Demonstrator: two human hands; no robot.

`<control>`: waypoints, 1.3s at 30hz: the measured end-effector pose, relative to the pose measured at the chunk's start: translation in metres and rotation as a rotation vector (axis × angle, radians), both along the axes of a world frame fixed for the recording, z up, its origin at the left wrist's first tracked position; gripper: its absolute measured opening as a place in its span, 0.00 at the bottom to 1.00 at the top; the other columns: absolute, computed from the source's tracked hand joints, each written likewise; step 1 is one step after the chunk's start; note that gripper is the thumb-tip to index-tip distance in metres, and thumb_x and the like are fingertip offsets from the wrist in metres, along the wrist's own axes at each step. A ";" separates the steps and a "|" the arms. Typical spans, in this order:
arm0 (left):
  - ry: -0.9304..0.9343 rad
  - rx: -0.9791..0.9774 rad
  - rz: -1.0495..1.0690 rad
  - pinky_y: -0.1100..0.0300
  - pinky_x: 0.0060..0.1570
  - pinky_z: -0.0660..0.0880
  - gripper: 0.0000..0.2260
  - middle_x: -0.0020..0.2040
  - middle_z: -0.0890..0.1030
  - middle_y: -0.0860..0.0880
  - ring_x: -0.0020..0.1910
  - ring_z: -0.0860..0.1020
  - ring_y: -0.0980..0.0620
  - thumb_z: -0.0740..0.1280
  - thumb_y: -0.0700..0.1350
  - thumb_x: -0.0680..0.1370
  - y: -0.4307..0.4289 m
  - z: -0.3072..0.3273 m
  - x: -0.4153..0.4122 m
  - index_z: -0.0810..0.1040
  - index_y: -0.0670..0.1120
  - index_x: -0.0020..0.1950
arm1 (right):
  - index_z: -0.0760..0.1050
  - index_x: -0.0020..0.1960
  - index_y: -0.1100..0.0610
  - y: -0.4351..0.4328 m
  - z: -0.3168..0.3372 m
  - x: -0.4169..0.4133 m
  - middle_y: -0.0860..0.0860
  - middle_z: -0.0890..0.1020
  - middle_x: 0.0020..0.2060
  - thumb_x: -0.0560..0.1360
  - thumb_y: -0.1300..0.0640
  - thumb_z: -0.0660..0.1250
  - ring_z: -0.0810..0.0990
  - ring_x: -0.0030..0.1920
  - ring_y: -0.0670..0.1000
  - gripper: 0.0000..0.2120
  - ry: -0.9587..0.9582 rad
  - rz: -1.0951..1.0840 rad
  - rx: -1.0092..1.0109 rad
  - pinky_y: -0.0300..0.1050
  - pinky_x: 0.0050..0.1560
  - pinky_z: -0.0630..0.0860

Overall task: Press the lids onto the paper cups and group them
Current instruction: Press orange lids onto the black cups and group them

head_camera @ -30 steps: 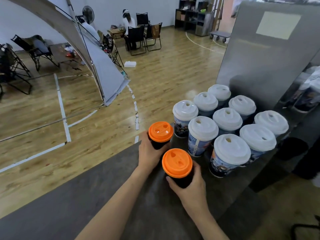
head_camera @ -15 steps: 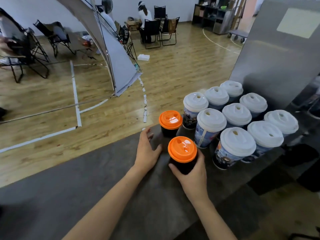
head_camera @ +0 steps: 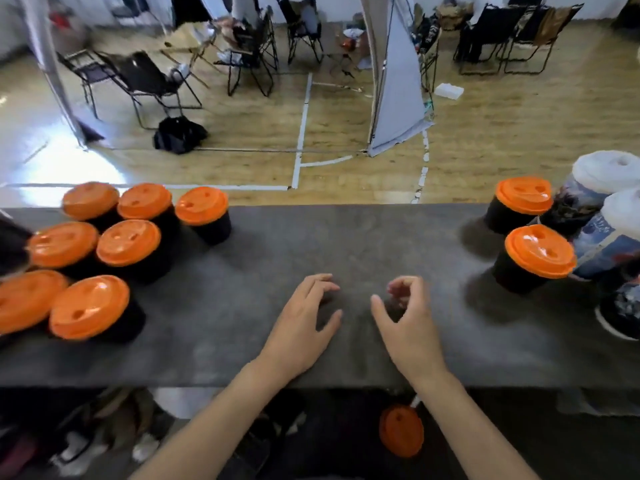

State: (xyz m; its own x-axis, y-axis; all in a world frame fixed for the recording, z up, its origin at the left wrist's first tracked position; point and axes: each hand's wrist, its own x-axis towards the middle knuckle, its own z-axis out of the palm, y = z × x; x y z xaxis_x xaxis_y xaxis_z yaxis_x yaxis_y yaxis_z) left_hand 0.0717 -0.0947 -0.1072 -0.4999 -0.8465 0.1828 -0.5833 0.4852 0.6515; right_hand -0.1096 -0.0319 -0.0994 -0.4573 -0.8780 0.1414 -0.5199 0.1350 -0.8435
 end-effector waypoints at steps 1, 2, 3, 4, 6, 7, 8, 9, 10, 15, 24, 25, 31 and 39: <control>-0.009 -0.023 0.027 0.69 0.67 0.68 0.14 0.72 0.70 0.54 0.68 0.70 0.61 0.69 0.47 0.82 0.002 0.001 0.013 0.75 0.48 0.66 | 0.70 0.56 0.48 -0.010 0.001 0.014 0.43 0.74 0.51 0.78 0.55 0.74 0.75 0.52 0.44 0.14 0.052 0.093 -0.008 0.36 0.54 0.72; -0.018 -0.043 0.053 0.65 0.67 0.70 0.14 0.72 0.71 0.53 0.68 0.71 0.58 0.69 0.47 0.82 0.003 0.002 0.025 0.75 0.47 0.66 | 0.71 0.56 0.50 -0.020 0.001 0.027 0.44 0.74 0.51 0.78 0.57 0.74 0.74 0.52 0.45 0.13 0.105 0.166 -0.026 0.37 0.55 0.72; -0.028 -0.055 0.081 0.62 0.67 0.71 0.14 0.71 0.71 0.52 0.68 0.72 0.56 0.69 0.47 0.82 0.004 0.003 0.038 0.75 0.46 0.66 | 0.71 0.57 0.52 -0.030 0.002 0.039 0.45 0.74 0.51 0.77 0.58 0.74 0.74 0.53 0.45 0.13 0.148 0.222 -0.045 0.39 0.56 0.72; -0.041 -0.060 0.111 0.60 0.66 0.72 0.15 0.71 0.71 0.51 0.68 0.72 0.54 0.69 0.47 0.82 0.004 0.005 0.050 0.75 0.45 0.66 | 0.73 0.58 0.54 -0.038 0.003 0.049 0.46 0.73 0.52 0.77 0.59 0.74 0.73 0.53 0.45 0.13 0.179 0.260 -0.061 0.42 0.57 0.73; -0.063 -0.068 0.178 0.61 0.66 0.72 0.15 0.70 0.72 0.51 0.67 0.73 0.53 0.69 0.48 0.82 0.004 0.007 0.075 0.75 0.44 0.67 | 0.74 0.59 0.57 -0.054 0.003 0.068 0.46 0.73 0.53 0.77 0.60 0.74 0.73 0.55 0.47 0.14 0.221 0.312 -0.082 0.46 0.59 0.73; -0.076 -0.069 0.208 0.62 0.66 0.71 0.16 0.70 0.72 0.51 0.67 0.73 0.53 0.69 0.49 0.82 0.004 0.008 0.086 0.75 0.44 0.67 | 0.75 0.60 0.58 -0.060 0.002 0.078 0.47 0.73 0.54 0.77 0.60 0.74 0.74 0.56 0.49 0.14 0.235 0.335 -0.080 0.47 0.60 0.73; -0.090 -0.071 0.232 0.63 0.66 0.70 0.16 0.70 0.72 0.51 0.67 0.72 0.54 0.68 0.49 0.82 0.004 0.008 0.097 0.75 0.44 0.67 | 0.75 0.60 0.59 -0.065 0.001 0.088 0.48 0.75 0.54 0.77 0.60 0.74 0.75 0.57 0.52 0.14 0.256 0.361 -0.072 0.48 0.60 0.72; -0.107 -0.080 0.253 0.63 0.66 0.70 0.16 0.70 0.72 0.51 0.67 0.72 0.54 0.68 0.50 0.82 0.005 0.007 0.106 0.75 0.44 0.67 | 0.76 0.60 0.59 -0.068 -0.002 0.096 0.50 0.76 0.54 0.76 0.60 0.75 0.75 0.57 0.54 0.15 0.293 0.382 -0.063 0.49 0.60 0.71; -0.121 -0.098 0.271 0.63 0.67 0.70 0.16 0.70 0.72 0.51 0.68 0.72 0.54 0.67 0.50 0.82 0.006 0.005 0.114 0.75 0.45 0.67 | 0.76 0.60 0.59 -0.070 -0.004 0.103 0.52 0.78 0.54 0.76 0.59 0.75 0.76 0.57 0.55 0.15 0.339 0.395 -0.055 0.50 0.60 0.71; -0.147 -0.177 0.299 0.55 0.75 0.65 0.17 0.71 0.73 0.47 0.74 0.69 0.50 0.63 0.50 0.83 0.019 -0.003 0.120 0.76 0.43 0.68 | 0.73 0.67 0.59 -0.090 0.014 0.125 0.53 0.76 0.62 0.75 0.57 0.77 0.75 0.65 0.56 0.23 0.223 0.463 -0.019 0.54 0.67 0.72; -0.072 -0.691 0.643 0.54 0.69 0.69 0.11 0.64 0.78 0.49 0.69 0.74 0.48 0.71 0.46 0.78 0.021 0.030 0.128 0.78 0.48 0.60 | 0.62 0.80 0.55 -0.204 0.074 0.190 0.57 0.53 0.82 0.76 0.47 0.76 0.54 0.81 0.60 0.39 0.480 0.794 0.055 0.55 0.80 0.56; -0.077 -0.706 0.784 0.53 0.73 0.64 0.13 0.67 0.76 0.48 0.71 0.71 0.46 0.69 0.47 0.78 0.018 0.038 0.137 0.76 0.48 0.62 | 0.65 0.77 0.57 -0.205 0.071 0.190 0.57 0.56 0.81 0.76 0.49 0.77 0.57 0.80 0.61 0.36 0.450 0.798 0.059 0.54 0.78 0.59; -0.388 -0.378 1.035 0.36 0.72 0.67 0.27 0.67 0.76 0.39 0.73 0.71 0.34 0.80 0.47 0.70 0.005 0.046 0.188 0.75 0.41 0.64 | 0.72 0.59 0.58 -0.198 0.071 0.181 0.55 0.68 0.65 0.74 0.58 0.79 0.75 0.60 0.57 0.20 0.274 0.736 -0.043 0.55 0.61 0.77; -0.147 -0.472 0.860 0.45 0.61 0.76 0.25 0.65 0.77 0.42 0.65 0.74 0.38 0.81 0.44 0.70 0.021 0.043 0.176 0.76 0.43 0.63 | 0.72 0.59 0.46 -0.141 0.081 0.116 0.44 0.71 0.61 0.71 0.52 0.81 0.74 0.55 0.44 0.23 0.198 0.710 -0.065 0.43 0.57 0.72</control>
State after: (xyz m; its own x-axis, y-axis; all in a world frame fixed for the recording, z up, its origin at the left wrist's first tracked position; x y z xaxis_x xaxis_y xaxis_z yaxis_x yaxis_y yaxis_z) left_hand 0.2475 -0.0740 -0.0642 0.2057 -0.7883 0.5799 -0.9180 0.0498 0.3934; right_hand 0.0063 -0.1730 -0.0185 0.2573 -0.9400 0.2240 -0.6069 -0.3375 -0.7196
